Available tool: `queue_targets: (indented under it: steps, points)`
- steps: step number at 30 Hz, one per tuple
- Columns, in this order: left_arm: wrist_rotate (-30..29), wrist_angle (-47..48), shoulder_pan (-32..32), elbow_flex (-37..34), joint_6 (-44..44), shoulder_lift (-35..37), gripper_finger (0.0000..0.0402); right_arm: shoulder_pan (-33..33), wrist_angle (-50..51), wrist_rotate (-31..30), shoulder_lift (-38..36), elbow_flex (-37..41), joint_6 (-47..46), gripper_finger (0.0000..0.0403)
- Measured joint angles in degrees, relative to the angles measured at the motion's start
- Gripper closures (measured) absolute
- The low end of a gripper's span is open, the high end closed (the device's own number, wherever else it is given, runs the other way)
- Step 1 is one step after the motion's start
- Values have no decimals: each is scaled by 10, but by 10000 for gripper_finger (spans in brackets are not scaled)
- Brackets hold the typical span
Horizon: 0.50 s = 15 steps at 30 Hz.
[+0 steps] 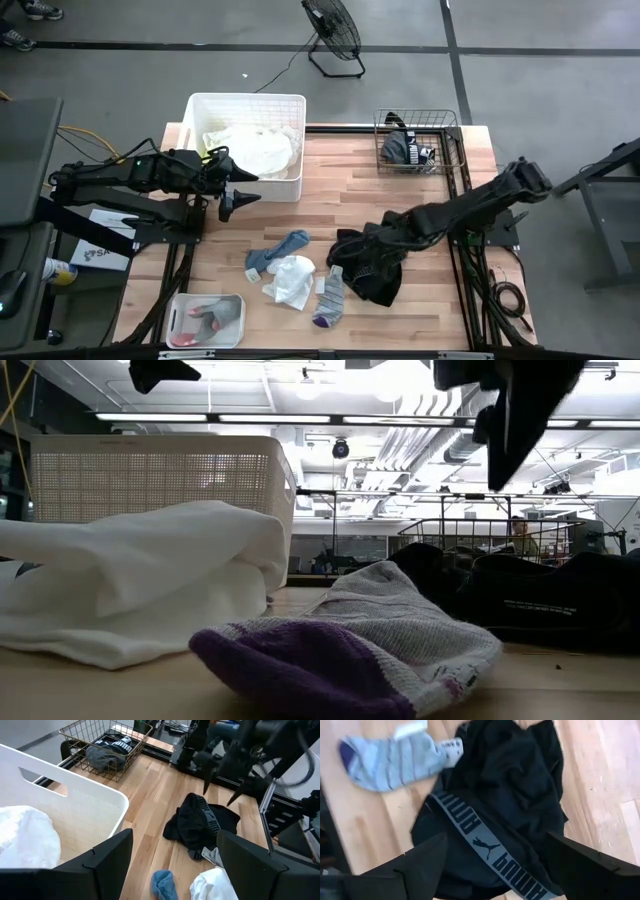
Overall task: Pick & Place Cloths
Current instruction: Put the black boxer shorts into the gold wire basket
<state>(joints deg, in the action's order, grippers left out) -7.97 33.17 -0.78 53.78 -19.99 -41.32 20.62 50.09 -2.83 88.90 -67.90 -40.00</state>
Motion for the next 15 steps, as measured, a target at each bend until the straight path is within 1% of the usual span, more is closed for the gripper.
queue_targets:
  steps: [8,15]
  points:
    - [7,0,0,0,1,0,117,20,0,4,70,0,59,77]
    - [8,0,0,0,2,0,117,33,-2,2,107,0,104,77]
